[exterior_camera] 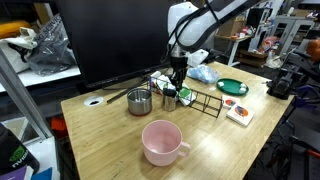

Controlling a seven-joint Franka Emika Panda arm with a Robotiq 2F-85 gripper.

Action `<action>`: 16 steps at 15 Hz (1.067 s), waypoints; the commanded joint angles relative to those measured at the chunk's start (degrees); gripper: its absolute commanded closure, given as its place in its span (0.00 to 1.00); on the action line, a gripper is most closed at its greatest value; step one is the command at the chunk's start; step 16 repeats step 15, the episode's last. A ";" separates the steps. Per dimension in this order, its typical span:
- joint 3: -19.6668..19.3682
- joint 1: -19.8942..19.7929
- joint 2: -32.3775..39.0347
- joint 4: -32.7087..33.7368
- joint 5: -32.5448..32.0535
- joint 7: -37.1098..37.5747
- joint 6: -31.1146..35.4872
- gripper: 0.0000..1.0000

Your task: Move the book rack slightly to the left

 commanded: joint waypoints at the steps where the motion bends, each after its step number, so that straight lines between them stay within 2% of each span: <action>1: 1.41 -1.49 -2.27 -0.09 3.36 -0.89 -6.74 0.49; 6: 1.97 -1.98 -9.67 -4.02 8.97 -0.92 -13.14 0.15; 7: 1.13 -0.85 -6.49 -0.74 6.88 0.18 -12.53 0.33; 9: 1.28 -1.02 -8.79 -2.29 7.73 0.16 -13.44 0.18; 10: 1.29 -1.06 -9.12 -2.83 7.76 0.16 -13.44 0.15; 16: 1.30 -1.09 -9.05 -3.33 7.78 0.15 -13.42 0.15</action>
